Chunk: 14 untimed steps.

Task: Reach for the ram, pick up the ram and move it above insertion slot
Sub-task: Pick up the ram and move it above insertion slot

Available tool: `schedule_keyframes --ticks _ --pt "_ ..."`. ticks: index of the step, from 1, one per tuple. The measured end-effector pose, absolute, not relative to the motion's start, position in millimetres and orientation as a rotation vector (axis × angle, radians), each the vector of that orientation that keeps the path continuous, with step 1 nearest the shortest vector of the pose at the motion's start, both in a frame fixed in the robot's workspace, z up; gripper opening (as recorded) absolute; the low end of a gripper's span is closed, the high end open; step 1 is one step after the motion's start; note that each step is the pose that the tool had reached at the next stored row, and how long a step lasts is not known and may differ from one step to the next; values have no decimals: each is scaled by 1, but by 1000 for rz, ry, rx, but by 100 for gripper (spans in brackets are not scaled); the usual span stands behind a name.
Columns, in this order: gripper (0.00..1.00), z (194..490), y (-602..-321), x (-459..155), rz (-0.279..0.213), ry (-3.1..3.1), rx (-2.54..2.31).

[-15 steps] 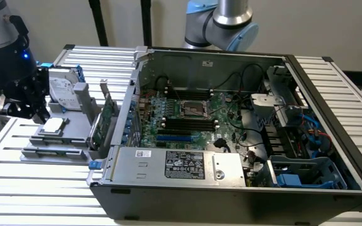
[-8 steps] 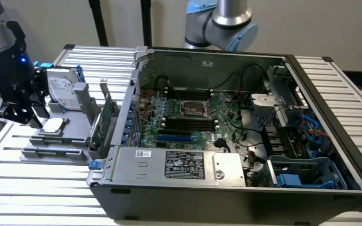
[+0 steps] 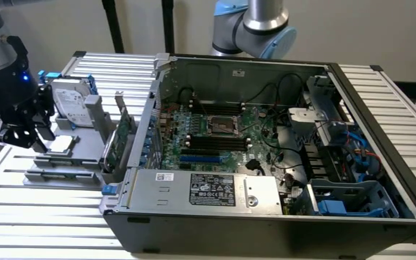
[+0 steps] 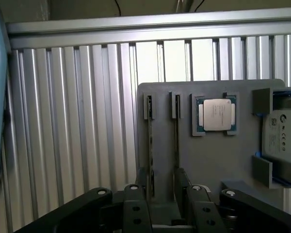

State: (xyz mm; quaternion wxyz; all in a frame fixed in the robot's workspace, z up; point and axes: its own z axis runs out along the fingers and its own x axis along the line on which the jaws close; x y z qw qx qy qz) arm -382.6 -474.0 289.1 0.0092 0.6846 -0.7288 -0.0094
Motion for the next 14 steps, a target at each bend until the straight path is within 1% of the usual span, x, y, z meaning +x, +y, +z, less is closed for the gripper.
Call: schedule_keyframes --ticks 14 --pt "37 264 -474 -384 -29 -2277 2138"
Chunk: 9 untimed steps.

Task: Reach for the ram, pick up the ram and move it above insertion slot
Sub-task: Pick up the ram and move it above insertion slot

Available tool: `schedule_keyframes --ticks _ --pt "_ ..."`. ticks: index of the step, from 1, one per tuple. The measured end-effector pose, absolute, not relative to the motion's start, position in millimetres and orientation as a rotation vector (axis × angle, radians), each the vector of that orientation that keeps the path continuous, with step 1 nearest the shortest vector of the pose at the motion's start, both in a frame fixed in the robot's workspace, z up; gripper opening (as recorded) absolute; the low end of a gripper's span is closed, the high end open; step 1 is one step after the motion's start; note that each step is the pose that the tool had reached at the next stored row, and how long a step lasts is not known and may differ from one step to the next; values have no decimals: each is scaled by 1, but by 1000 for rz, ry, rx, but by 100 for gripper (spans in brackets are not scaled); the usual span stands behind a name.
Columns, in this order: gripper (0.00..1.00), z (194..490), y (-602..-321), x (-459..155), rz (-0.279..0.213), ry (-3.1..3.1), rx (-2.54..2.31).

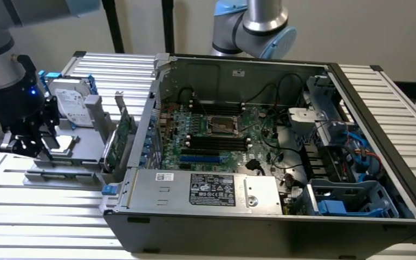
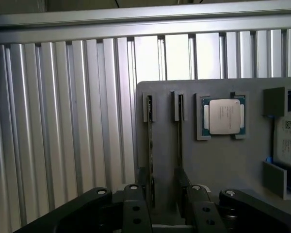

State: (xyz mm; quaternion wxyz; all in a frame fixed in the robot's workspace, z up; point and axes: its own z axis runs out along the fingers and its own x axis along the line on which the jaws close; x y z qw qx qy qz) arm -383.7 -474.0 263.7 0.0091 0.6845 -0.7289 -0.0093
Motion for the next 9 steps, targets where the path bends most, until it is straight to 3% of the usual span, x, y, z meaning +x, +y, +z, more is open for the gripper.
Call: schedule_keyframes --ticks 9 --pt "37 247 -475 -384 -28 -2277 2139"
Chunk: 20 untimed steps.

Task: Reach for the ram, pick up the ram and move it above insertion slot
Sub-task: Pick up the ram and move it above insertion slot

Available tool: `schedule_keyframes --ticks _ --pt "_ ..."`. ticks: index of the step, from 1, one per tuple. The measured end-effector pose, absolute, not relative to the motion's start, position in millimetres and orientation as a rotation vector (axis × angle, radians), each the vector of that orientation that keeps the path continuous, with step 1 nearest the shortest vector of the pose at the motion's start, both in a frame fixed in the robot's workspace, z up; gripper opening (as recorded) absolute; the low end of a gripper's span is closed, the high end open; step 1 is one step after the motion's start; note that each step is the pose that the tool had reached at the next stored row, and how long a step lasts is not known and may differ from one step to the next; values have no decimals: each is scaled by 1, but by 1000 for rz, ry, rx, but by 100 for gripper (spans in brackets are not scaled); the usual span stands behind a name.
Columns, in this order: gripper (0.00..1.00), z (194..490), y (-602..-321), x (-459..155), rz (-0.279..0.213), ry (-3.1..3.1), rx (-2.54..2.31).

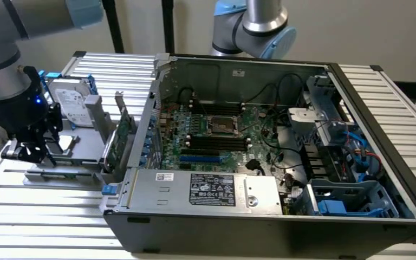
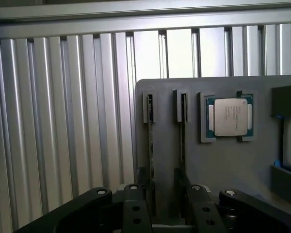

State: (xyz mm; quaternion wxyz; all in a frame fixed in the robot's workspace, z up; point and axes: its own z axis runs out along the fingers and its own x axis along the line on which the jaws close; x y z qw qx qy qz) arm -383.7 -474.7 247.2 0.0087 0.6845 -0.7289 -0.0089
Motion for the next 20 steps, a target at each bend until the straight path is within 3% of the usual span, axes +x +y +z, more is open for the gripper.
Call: schedule_keyframes --ticks 20 --pt "37 215 -483 -383 -28 -2277 2139"
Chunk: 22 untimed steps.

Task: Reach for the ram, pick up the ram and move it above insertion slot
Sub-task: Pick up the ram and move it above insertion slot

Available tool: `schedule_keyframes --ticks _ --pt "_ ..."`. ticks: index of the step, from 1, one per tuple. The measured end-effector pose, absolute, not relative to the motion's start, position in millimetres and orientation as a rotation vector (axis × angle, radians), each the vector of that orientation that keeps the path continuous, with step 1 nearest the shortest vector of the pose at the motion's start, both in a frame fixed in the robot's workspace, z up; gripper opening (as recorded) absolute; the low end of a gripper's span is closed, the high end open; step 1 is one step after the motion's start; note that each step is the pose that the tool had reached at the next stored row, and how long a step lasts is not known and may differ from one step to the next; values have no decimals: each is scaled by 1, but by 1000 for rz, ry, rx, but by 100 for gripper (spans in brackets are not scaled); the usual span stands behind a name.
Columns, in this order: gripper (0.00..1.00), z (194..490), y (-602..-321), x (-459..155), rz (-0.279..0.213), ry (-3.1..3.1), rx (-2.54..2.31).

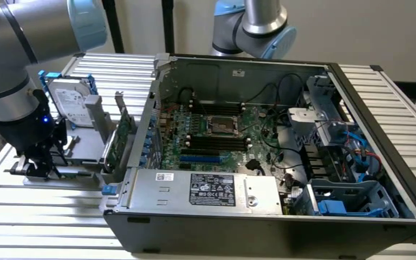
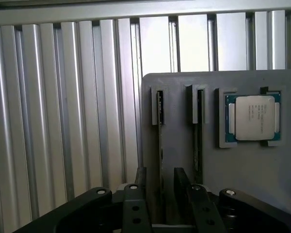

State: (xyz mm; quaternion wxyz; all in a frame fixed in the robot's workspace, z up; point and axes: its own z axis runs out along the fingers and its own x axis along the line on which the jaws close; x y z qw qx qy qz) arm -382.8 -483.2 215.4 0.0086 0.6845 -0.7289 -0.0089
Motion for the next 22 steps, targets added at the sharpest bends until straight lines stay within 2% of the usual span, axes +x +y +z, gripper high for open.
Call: schedule_keyframes --ticks 22 --pt "37 200 -483 -381 -28 -2236 2181"
